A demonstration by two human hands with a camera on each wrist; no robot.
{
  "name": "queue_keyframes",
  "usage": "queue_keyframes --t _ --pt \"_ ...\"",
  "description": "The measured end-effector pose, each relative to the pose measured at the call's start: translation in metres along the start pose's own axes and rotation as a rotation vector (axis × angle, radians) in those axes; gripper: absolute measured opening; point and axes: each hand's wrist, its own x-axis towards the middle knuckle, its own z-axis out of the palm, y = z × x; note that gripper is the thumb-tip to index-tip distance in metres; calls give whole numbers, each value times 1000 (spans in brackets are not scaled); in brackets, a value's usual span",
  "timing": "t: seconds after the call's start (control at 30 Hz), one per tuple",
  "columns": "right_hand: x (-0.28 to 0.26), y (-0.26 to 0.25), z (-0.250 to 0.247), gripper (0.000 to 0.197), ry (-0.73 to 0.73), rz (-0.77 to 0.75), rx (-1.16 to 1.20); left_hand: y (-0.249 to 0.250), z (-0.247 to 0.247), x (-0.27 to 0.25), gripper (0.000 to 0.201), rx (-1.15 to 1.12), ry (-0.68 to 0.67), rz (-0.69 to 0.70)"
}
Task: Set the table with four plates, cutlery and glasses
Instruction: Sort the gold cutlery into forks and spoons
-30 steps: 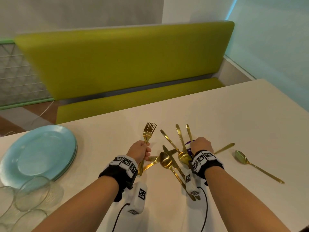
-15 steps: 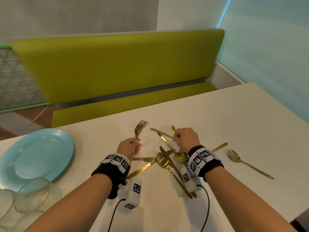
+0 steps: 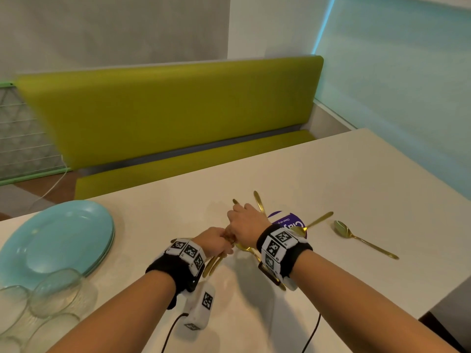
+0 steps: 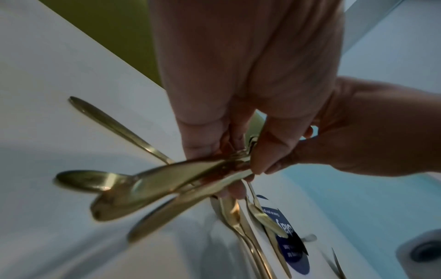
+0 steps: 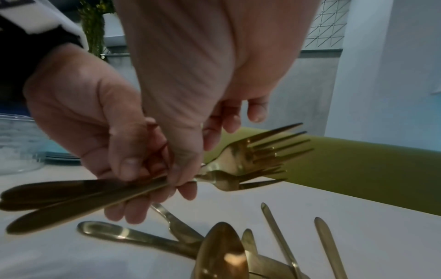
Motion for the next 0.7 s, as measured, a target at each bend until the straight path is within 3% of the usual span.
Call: queue_keyframes --t 0.13,0.33,0.47,0.57,0.7 --pt "-4 -5 -1 28 0 -27 10 -6 6 -2 13 8 25 6" --pt "-10 -9 16 27 60 49 120 -12 12 -8 19 -57 78 35" --pt "-23 -9 33 24 176 294 379 -15 8 -10 19 -199 116 3" --pt "-34 -8 56 23 49 564 543 -16 3 -8 15 -333 166 -15" --pt "-37 -14 83 22 -100 707 627 -18 -1 -6 18 -497 226 -52"
